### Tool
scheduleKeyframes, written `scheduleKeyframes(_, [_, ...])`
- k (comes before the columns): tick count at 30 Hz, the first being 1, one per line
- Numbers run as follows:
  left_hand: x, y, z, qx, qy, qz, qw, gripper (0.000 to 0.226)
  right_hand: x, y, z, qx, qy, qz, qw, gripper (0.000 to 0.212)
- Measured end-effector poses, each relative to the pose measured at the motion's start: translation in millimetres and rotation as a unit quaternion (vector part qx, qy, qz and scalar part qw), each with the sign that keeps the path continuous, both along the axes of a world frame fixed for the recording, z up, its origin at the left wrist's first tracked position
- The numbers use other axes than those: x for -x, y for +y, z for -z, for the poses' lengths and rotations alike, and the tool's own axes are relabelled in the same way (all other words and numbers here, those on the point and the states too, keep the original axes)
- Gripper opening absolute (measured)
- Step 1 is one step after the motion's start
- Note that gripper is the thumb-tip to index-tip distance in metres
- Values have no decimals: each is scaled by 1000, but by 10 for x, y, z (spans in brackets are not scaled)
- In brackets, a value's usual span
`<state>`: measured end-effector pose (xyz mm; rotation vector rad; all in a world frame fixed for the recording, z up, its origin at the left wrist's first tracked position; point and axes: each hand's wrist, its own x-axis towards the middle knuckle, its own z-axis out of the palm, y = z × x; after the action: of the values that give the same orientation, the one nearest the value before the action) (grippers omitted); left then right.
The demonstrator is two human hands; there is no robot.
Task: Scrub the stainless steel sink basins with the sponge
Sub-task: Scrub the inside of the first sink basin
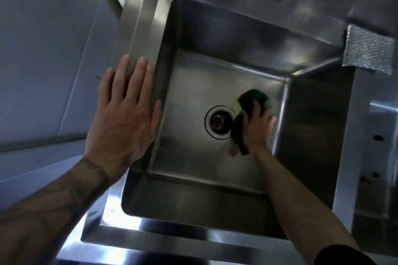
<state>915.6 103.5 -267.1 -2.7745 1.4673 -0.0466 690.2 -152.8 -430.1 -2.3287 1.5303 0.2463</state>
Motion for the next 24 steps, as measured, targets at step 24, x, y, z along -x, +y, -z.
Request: scheduleKeyframes(24, [-5,5,6,4,4,4,1000,71,-380,-125,-24,8,-33,-17,999,51])
